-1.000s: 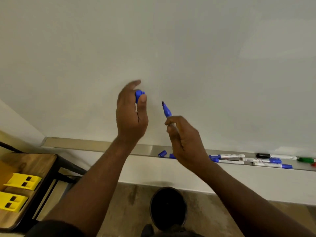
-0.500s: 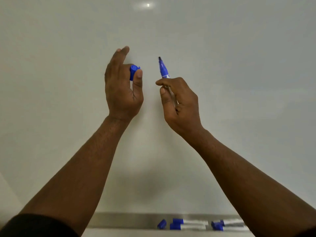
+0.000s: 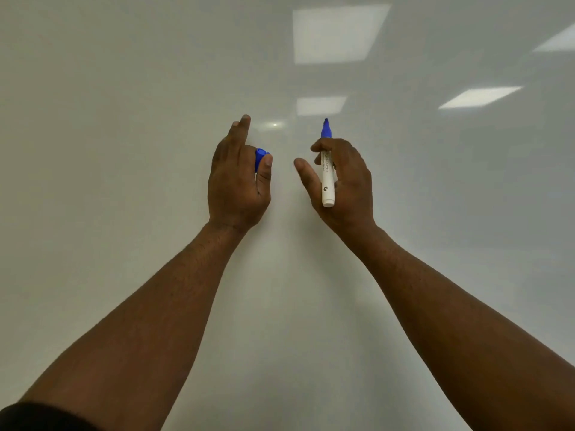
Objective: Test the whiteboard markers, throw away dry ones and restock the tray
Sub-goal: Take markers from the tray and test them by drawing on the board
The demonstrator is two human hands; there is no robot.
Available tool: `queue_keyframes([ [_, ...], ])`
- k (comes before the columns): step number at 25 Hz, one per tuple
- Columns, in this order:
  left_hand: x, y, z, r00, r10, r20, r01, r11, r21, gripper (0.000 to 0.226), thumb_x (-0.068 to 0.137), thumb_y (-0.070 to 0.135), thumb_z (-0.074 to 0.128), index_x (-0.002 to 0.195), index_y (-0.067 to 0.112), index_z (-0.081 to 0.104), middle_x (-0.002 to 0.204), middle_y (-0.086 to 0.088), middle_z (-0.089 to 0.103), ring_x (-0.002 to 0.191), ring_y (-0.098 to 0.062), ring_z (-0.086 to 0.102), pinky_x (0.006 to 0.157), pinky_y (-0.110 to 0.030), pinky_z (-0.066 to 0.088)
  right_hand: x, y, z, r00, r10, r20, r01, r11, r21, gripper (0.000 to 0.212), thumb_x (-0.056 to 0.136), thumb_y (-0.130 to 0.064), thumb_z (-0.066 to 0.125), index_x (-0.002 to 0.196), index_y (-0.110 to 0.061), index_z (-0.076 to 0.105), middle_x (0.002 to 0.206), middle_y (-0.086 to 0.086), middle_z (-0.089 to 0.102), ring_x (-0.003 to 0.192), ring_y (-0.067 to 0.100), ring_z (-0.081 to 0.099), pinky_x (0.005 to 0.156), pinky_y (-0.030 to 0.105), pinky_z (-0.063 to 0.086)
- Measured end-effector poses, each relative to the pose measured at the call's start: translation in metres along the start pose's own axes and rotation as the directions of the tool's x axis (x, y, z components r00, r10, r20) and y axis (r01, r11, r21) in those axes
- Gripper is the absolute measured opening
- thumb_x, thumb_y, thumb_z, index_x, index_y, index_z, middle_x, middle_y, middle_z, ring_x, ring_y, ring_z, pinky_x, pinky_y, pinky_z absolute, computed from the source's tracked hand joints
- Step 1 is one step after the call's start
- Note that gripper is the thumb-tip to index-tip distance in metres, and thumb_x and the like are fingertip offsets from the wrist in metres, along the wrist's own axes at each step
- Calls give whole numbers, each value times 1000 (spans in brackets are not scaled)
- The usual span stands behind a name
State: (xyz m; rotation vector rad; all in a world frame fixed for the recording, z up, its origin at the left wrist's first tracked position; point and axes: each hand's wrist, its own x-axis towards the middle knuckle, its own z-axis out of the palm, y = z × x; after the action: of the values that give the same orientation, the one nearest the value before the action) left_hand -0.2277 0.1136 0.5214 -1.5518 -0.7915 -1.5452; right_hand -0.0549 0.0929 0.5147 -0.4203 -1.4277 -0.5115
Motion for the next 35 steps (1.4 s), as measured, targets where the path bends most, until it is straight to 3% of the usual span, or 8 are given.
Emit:
queue_keyframes([
  [3, 18, -8, 0, 1000, -8, -3, 8, 1000, 30, 33, 102, 32, 37, 128, 13, 34, 152, -13, 37, 141, -25, 35, 118, -39, 23, 23, 8, 4, 997, -76, -30, 73, 994, -88, 26, 93, -33, 51, 97, -14, 69, 73, -2, 68, 62, 17, 57, 70, 39, 46],
  [6, 30, -17, 2, 996, -86, -16, 86, 996, 27, 39, 102, 33, 33, 134, 10, 34, 154, -12, 34, 143, -22, 31, 119, -33, 17, 43, 15, 7, 998, 35, -52, -35, 999, 1, 23, 86, -30, 61, 100, -12, 64, 75, -1, 68, 63, 16, 61, 66, 42, 51],
  [10, 42, -26, 6, 986, -167, 19, 166, 986, 27, 62, 100, 41, 27, 150, 5, 25, 157, -6, 29, 145, -15, 22, 121, -30, 15, 65, 10, 17, 997, -57, -46, 55, 997, -56, 20, 83, -33, 65, 87, -14, 66, 69, -2, 66, 60, 15, 58, 61, 39, 48],
  [19, 65, -32, 23, 984, -176, -7, 176, 983, 55, 64, 99, 47, 23, 152, 11, 24, 156, -5, 30, 147, -14, 18, 120, -26, 12, 110, 20, 29, 995, -51, -81, 39, 988, -151, 14, 84, -34, 66, 86, -21, 68, 63, -6, 64, 59, 11, 54, 63, 30, 43],
  [28, 65, -35, 28, 990, -137, -36, 140, 987, 80, 62, 100, 44, 23, 150, 8, 27, 155, -7, 34, 147, -17, 20, 121, -29, 13, 49, 24, 0, 988, 69, -139, -81, 993, -83, 13, 82, -30, 66, 80, -17, 66, 61, -8, 61, 54, 13, 54, 55, 36, 45],
  [35, 64, -35, 27, 993, -104, -65, 108, 992, 64, 61, 101, 43, 25, 149, 6, 30, 153, -7, 37, 146, -19, 23, 120, -32, 17, -16, 23, -19, 986, 117, -116, -126, 989, -72, 19, 82, -35, 61, 81, -18, 67, 66, -14, 60, 59, 6, 53, 59, 30, 43],
])
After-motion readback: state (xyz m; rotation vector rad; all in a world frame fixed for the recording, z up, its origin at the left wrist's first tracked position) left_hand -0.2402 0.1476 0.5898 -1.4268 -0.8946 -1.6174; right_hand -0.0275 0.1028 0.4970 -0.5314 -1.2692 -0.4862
